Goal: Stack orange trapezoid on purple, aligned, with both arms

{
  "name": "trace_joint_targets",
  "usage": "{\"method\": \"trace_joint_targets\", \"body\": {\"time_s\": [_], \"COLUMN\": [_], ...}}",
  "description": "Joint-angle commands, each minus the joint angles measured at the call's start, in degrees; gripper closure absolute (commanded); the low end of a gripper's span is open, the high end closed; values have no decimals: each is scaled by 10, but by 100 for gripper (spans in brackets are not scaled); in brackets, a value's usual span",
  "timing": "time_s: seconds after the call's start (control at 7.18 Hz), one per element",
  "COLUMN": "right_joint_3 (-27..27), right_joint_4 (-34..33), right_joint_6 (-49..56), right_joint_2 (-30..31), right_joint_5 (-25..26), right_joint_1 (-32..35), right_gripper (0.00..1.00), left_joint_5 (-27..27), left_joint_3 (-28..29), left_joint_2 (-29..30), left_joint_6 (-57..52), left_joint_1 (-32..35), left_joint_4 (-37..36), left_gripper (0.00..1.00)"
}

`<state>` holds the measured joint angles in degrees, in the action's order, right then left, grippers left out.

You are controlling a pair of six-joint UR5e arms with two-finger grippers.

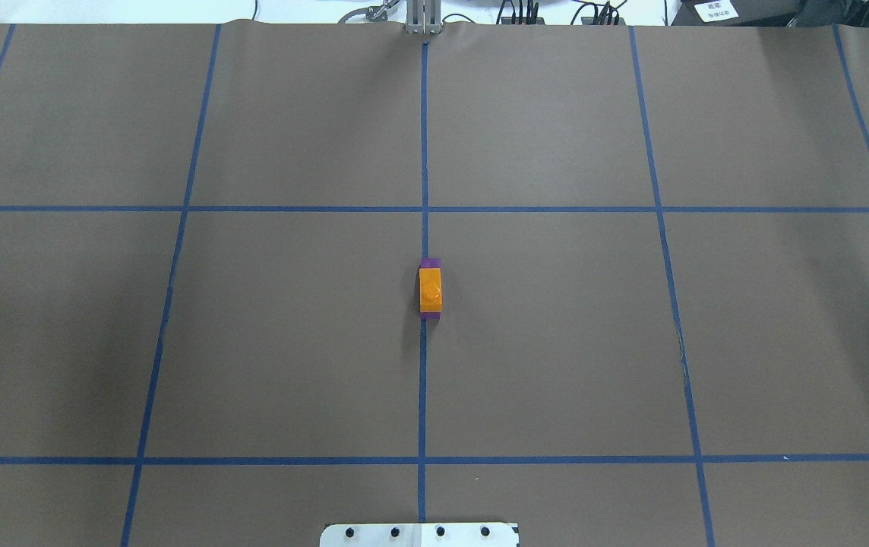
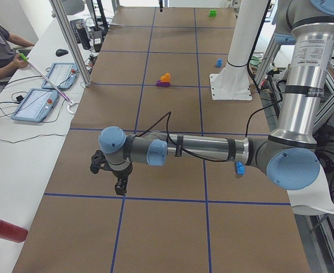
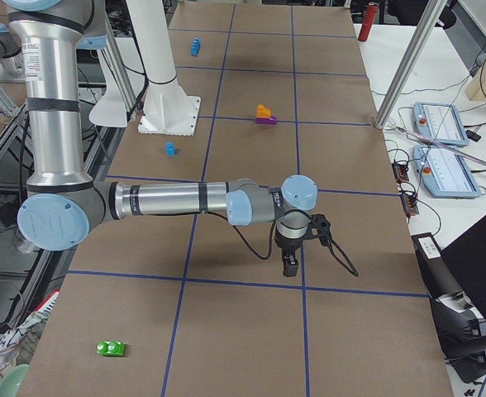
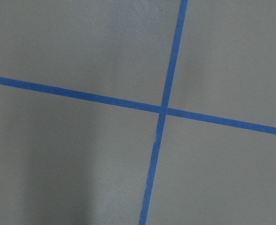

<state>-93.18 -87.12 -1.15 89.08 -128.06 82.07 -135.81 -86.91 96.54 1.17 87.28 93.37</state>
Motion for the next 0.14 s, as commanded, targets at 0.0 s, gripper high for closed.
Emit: {"method": "trace_joint_targets", "body": {"time_s": [0.0], "right_joint_3": [-4], "right_joint_4": [0], "right_joint_6": [-2], "right_joint_2": [2], "right_joint_5": [-1], "right_joint_1": [0], "right_gripper": [0], "left_joint_5": [0], "left_joint_3": [-21], "left_joint_2": [-6], "left_joint_6": [-4], "left_joint_1": [-2], "left_joint_4": [1], "left_gripper": [0]}}
